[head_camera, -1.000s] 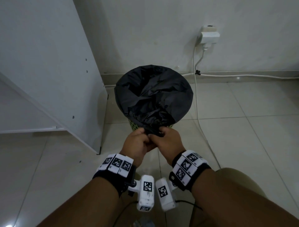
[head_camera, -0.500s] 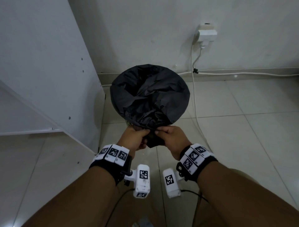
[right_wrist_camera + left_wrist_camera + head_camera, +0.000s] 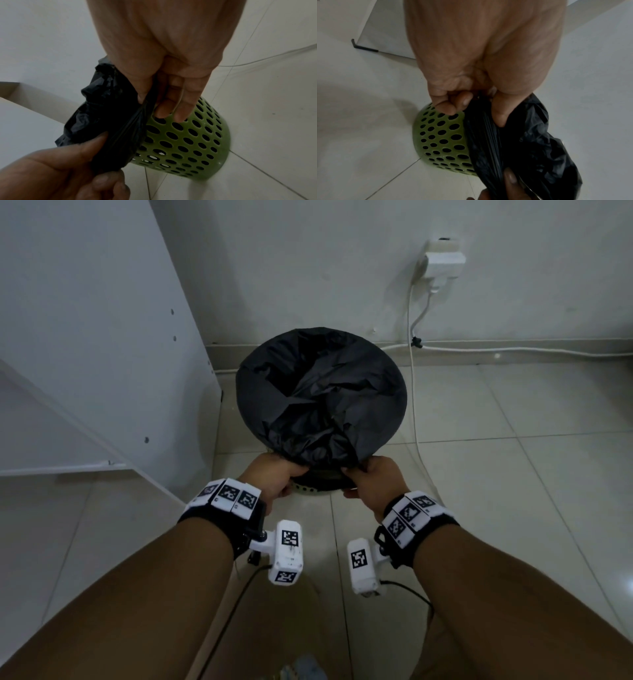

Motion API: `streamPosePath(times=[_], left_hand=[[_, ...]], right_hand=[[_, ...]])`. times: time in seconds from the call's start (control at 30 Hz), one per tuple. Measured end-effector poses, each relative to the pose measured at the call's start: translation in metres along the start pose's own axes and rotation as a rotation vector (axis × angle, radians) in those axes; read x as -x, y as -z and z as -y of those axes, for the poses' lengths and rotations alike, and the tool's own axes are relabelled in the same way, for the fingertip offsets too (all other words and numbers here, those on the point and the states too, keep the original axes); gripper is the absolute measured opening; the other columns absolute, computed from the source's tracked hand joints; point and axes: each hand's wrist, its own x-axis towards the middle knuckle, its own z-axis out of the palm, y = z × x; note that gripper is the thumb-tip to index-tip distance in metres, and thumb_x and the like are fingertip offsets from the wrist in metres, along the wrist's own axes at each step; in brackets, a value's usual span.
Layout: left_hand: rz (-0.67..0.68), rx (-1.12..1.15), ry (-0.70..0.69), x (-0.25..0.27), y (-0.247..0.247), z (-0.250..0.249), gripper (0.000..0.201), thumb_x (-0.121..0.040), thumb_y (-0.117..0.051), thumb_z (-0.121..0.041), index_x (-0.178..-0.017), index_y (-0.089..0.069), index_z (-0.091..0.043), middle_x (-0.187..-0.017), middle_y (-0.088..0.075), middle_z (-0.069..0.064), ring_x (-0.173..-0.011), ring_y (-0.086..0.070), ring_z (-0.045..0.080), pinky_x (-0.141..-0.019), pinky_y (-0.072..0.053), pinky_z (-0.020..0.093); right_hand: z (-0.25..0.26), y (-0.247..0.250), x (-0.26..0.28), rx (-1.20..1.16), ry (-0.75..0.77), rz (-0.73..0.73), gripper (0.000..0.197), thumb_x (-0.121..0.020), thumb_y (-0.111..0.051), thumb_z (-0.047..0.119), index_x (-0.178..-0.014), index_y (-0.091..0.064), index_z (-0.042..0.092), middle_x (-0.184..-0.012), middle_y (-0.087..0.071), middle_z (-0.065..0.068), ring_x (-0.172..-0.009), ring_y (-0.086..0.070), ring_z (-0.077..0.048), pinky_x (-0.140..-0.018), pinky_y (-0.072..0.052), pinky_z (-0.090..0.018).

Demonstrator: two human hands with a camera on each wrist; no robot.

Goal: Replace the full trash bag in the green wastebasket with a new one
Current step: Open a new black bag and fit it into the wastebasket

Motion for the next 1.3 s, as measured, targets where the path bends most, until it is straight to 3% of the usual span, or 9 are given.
streamPosePath(times=[0.23,0.37,0.57,0.67,0.83,1.0,1.07,1.23,1.3], left_hand=[[-0.048,0.021,-0.053,0.000,0.000,0.007,0.005,-0.083,-0.072,-0.010,-0.080,-0.067,-0.011,-0.081,-0.061,0.006,-0.067,-0.049,0.016,-0.077,-0.042,0.034],[-0.055,0.148,-0.066,0.003,-0.001,0.022,0.037,-0.070,-0.076,-0.014,-0.105,-0.072,-0.001,-0.106,-0.074,0.014,-0.099,-0.068,0.028,-0.097,-0.052,0.042],[-0.011,0.298,-0.095,0.012,-0.005,0.035,0.007,-0.088,-0.063,0.007,-0.087,-0.067,0.001,-0.091,-0.071,0.018,-0.086,-0.069,0.027,-0.079,-0.060,0.033],[-0.013,0.263,-0.144,0.022,-0.007,0.038,0.009,-0.087,-0.069,0.001,-0.093,-0.069,0.008,-0.094,-0.073,0.023,-0.087,-0.070,0.032,-0.080,-0.059,0.037],[0.035,0.224,-0.205,0.035,-0.016,0.041,0.018,-0.093,-0.061,-0.002,-0.107,-0.073,0.004,-0.104,-0.074,0.023,-0.098,-0.071,0.034,-0.091,-0.056,0.041],[0.021,0.201,-0.208,0.038,-0.029,0.033,0.020,-0.097,-0.049,0.007,-0.111,-0.064,0.007,-0.100,-0.072,0.025,-0.081,-0.075,0.023,-0.070,-0.060,0.029],[-0.053,0.202,-0.202,0.036,-0.031,0.031,0.019,-0.095,-0.057,0.001,-0.113,-0.057,0.001,-0.105,-0.069,0.022,-0.088,-0.074,0.026,-0.071,-0.062,0.039],[-0.026,0.170,-0.135,0.028,-0.026,0.023,0.017,-0.095,-0.062,-0.010,-0.110,-0.065,-0.003,-0.103,-0.073,0.021,-0.088,-0.074,0.037,-0.071,-0.063,0.043],[-0.003,0.125,-0.117,0.024,-0.021,0.021,0.009,-0.096,-0.061,-0.007,-0.098,-0.069,-0.004,-0.090,-0.075,0.017,-0.071,-0.073,0.030,-0.071,-0.063,0.038]], right_hand=[[0.000,0.000,0.006,-0.131,-0.042,-0.051,0.018,-0.088,-0.064,0.002,-0.070,-0.067,0.002,-0.065,-0.060,-0.019,-0.050,-0.055,-0.024,-0.054,-0.055,-0.034],[-0.006,0.000,0.018,-0.456,-0.144,0.003,0.015,-0.091,-0.059,-0.006,-0.083,-0.055,0.007,-0.066,-0.059,-0.009,-0.051,-0.054,-0.018,-0.055,-0.055,-0.033],[-0.017,-0.004,0.025,-0.315,-0.079,0.035,0.029,-0.093,-0.046,-0.012,-0.082,-0.069,0.002,-0.092,-0.068,-0.021,-0.074,-0.067,-0.027,-0.076,-0.062,-0.037],[-0.010,-0.014,0.029,-0.071,0.006,0.048,0.029,-0.083,-0.056,0.019,-0.082,-0.068,-0.007,-0.091,-0.068,-0.029,-0.088,-0.066,-0.042,-0.083,-0.057,-0.054],[0.003,-0.026,0.033,-0.098,0.003,0.185,0.029,-0.089,-0.064,0.039,-0.096,-0.076,0.014,-0.098,-0.075,-0.002,-0.093,-0.068,-0.013,-0.084,-0.052,-0.029],[0.006,-0.035,0.026,-0.024,0.031,0.139,0.033,-0.087,-0.061,0.033,-0.090,-0.074,0.004,-0.092,-0.075,-0.016,-0.091,-0.070,-0.031,-0.087,-0.055,-0.053],[0.004,-0.034,0.022,-0.015,0.044,0.119,0.030,-0.090,-0.061,0.024,-0.084,-0.072,-0.003,-0.091,-0.073,-0.023,-0.091,-0.068,-0.038,-0.088,-0.052,-0.056],[0.000,-0.022,0.017,-0.162,-0.101,0.200,0.017,-0.096,-0.059,0.020,-0.089,-0.073,0.014,-0.099,-0.074,-0.012,-0.085,-0.065,-0.021,-0.072,-0.049,-0.028],[-0.004,-0.016,0.016,-0.224,-0.137,0.257,0.019,-0.097,-0.058,0.021,-0.103,-0.073,0.010,-0.104,-0.072,-0.016,-0.085,-0.061,-0.024,-0.072,-0.043,-0.032]])
